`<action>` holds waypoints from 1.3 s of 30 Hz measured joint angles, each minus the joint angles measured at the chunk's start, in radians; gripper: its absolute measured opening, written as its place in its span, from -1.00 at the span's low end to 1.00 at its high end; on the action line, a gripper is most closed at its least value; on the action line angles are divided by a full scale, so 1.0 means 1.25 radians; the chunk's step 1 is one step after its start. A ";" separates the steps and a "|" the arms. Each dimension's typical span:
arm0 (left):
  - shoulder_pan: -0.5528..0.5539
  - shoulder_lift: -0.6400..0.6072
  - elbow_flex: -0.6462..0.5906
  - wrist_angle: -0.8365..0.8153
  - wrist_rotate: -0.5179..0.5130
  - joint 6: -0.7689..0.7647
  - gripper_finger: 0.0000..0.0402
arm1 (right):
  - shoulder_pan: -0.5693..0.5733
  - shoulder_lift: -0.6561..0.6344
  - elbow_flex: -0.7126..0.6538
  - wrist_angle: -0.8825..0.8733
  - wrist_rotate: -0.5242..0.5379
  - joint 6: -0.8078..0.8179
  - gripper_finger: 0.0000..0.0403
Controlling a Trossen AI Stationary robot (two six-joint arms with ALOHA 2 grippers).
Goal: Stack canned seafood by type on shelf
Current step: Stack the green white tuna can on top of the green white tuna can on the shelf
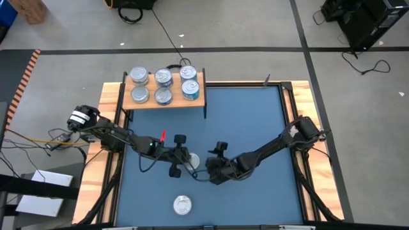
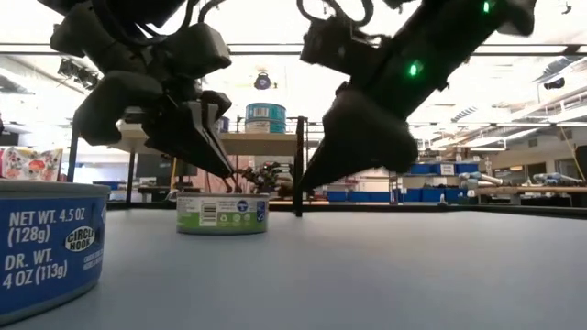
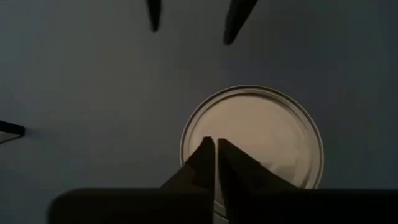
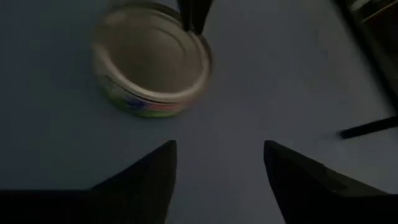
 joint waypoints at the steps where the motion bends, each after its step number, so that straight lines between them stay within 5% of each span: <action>1: 0.000 0.000 0.000 -0.001 0.000 0.001 -0.94 | -0.003 -0.011 0.000 -0.004 -0.028 0.017 0.19; 6: -0.016 0.000 0.000 0.008 0.053 0.068 -0.97 | -0.017 -0.022 0.000 0.036 -0.169 0.044 -0.16; 9: -0.032 0.000 0.000 0.010 0.136 0.087 -0.97 | -0.021 -0.022 0.000 0.058 -0.196 0.040 -0.43; 15: -0.062 0.000 0.001 -0.014 0.165 0.083 -0.89 | -0.021 -0.021 0.000 0.135 -0.251 -0.044 -0.94; 22: -0.084 0.001 0.001 -0.019 0.063 0.110 -0.71 | -0.031 -0.021 0.000 0.142 -0.253 -0.048 -0.85; 30: -0.108 0.059 0.003 -0.006 0.044 0.197 -0.50 | -0.030 -0.021 0.000 0.140 -0.253 -0.060 -0.97; 39: -0.122 0.088 0.002 0.023 -0.104 0.254 -0.50 | -0.030 -0.021 0.000 0.140 -0.252 -0.064 -0.92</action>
